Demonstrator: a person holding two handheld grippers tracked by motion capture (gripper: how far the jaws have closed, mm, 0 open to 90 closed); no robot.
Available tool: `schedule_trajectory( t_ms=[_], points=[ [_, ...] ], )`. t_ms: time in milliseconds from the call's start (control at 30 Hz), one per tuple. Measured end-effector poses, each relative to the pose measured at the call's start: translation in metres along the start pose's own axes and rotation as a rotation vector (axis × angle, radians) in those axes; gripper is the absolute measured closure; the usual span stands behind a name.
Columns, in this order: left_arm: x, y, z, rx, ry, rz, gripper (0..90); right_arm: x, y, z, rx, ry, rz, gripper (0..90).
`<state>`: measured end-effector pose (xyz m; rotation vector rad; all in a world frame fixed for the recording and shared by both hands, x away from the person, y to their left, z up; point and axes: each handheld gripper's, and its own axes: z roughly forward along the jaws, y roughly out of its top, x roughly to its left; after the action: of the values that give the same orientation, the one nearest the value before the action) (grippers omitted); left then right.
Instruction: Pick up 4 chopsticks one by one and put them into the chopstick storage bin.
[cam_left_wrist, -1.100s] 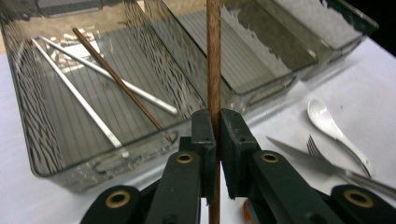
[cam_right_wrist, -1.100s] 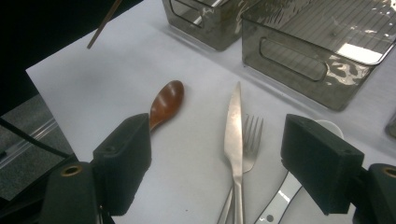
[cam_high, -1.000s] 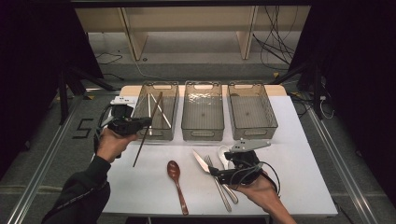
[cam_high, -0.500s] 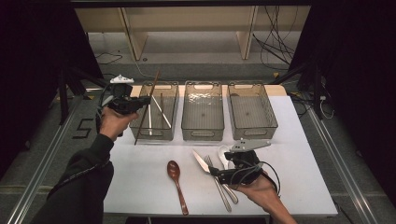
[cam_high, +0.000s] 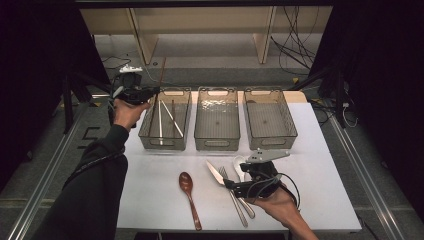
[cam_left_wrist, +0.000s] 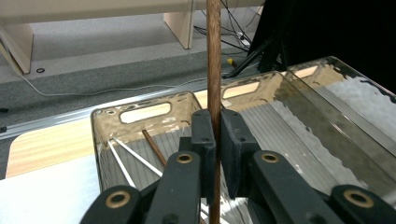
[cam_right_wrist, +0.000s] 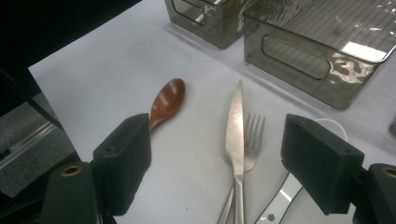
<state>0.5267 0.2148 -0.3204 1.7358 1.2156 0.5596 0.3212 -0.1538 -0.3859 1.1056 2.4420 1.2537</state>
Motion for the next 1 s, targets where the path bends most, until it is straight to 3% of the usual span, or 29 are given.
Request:
schedule_trajectory(
  t_ms=[167,467,767,900,1000],
  points=[
    [0.007,-0.002,0.01,0.0,0.031,0.008,83.9,0.0,0.0,0.001,0.003,0.001,0.002,25.3],
    [0.011,-0.014,0.027,-0.011,0.033,0.024,83.8,0.0,0.0,0.001,0.002,0.003,0.0,25.3],
    [0.016,-0.026,0.032,-0.02,0.037,0.03,83.6,0.001,-0.001,0.002,0.005,0.006,-0.006,25.4],
    [0.018,-0.035,0.036,-0.002,0.037,0.042,83.4,0.001,-0.001,0.002,0.005,0.007,-0.003,25.3],
    [0.022,-0.041,0.037,0.006,0.046,0.03,83.3,0.001,-0.001,0.002,0.006,0.006,-0.004,25.4]
  ],
)
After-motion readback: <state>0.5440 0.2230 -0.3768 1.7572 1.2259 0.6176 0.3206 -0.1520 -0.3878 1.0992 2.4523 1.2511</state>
